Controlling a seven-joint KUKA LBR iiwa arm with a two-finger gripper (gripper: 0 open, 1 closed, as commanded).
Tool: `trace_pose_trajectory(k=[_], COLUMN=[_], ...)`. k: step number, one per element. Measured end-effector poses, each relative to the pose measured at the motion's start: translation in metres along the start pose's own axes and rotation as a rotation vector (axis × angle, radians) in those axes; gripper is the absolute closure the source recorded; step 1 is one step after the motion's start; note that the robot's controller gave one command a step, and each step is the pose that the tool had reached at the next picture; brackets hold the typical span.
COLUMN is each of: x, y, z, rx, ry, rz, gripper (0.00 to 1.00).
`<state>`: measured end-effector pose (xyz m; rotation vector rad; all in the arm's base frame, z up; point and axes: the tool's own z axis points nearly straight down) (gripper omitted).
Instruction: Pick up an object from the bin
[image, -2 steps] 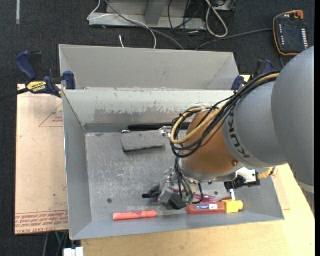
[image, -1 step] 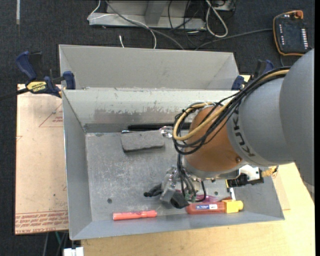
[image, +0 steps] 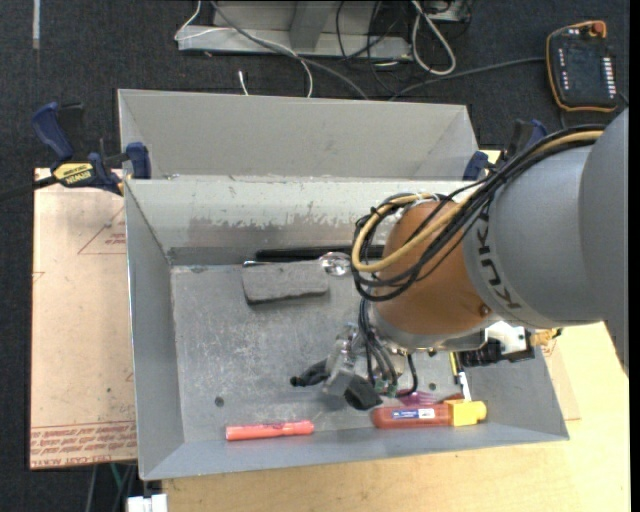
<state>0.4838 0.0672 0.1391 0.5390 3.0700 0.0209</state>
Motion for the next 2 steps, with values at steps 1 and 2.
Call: trace_pose_trajectory(k=[1, 2], x=[0.000, -0.001], y=[0.000, 0.001], z=[-0.015, -0.040], rx=[0.002, 0.000], ry=[0.004, 0.000], rz=[-0.001, -0.002], gripper=[1.00, 1.00])
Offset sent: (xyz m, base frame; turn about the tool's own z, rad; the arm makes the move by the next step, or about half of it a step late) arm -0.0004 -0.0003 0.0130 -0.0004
